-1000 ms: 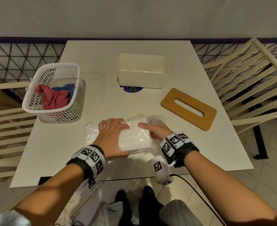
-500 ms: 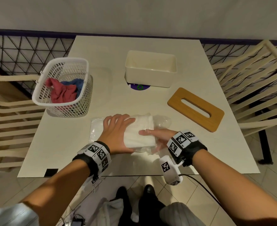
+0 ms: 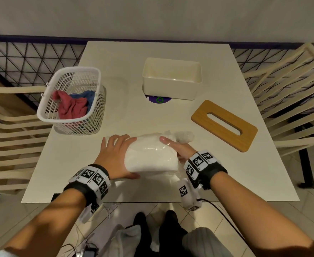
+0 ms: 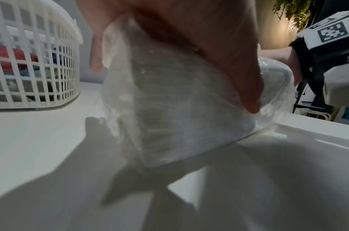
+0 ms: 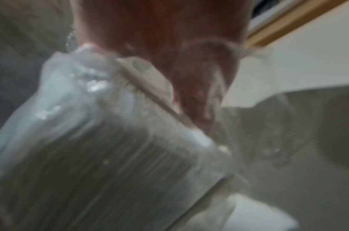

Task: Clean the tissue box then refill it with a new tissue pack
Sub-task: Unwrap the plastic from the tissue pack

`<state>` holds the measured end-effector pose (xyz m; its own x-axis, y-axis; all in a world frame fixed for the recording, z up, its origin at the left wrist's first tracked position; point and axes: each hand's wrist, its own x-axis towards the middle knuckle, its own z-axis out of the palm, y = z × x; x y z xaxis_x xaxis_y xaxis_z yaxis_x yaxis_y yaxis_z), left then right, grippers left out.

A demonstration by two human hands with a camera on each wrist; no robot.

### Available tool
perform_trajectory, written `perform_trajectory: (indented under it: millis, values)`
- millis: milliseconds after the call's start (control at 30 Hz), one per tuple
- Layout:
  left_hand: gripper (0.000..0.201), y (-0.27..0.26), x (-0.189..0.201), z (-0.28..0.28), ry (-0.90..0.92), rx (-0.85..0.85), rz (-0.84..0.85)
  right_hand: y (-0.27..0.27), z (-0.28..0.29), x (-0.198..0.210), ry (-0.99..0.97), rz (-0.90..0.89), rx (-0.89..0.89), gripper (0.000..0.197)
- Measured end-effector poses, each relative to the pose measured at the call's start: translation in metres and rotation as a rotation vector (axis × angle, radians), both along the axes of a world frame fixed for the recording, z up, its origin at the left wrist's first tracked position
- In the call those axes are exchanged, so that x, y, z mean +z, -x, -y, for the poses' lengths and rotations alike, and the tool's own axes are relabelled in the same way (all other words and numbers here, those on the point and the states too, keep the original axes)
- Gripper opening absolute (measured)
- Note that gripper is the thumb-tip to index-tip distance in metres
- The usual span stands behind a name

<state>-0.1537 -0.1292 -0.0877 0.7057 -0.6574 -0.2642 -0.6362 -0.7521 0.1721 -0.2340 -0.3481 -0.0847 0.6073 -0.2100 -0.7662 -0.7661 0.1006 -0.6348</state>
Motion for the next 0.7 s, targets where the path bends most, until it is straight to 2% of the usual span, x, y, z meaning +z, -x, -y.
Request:
perform_trajectory:
  millis: [67, 200, 267, 300, 400, 500, 567, 633, 700]
  values:
    - [0.125, -0.001, 0.001, -0.002, 0.021, 0.025, 0.004, -0.003, -0.002, -0.003, -0.013, 0.025, -0.043, 0.054]
    - [0.129, -0.002, 0.002, -0.008, 0.033, 0.110, 0.003, 0.001, 0.008, -0.009, 0.009, 0.148, -0.012, 0.059]
    - [0.131, -0.003, 0.003, -0.011, 0.010, 0.153, -0.006, 0.006, 0.014, -0.009, -0.026, 0.180, -0.141, 0.048]
    - [0.132, -0.004, 0.003, -0.012, 0.005, 0.179, -0.023, 0.008, 0.017, -0.012, -0.041, 0.184, -0.195, 0.049]
    - [0.132, -0.006, 0.004, -0.013, -0.005, 0.216, -0.074, 0.015, 0.022, -0.016, -0.113, 0.095, -0.143, 0.082]
    - [0.130, -0.004, 0.005, -0.010, 0.022, 0.245, -0.100, 0.017, 0.025, -0.017, -0.111, -0.026, -0.026, 0.101]
    - [0.130, -0.002, 0.005, -0.009, 0.065, 0.275, -0.152, 0.016, 0.025, -0.011, -0.055, -0.047, 0.109, 0.093]
    - [0.132, -0.002, 0.006, -0.012, 0.124, 0.306, -0.256, 0.014, 0.027, -0.009, -0.049, -0.035, 0.115, 0.075]
    - [0.128, -0.005, 0.010, -0.014, 0.346, 0.434, -0.441, 0.013, 0.027, -0.001, -0.074, 0.006, 0.092, 0.047]
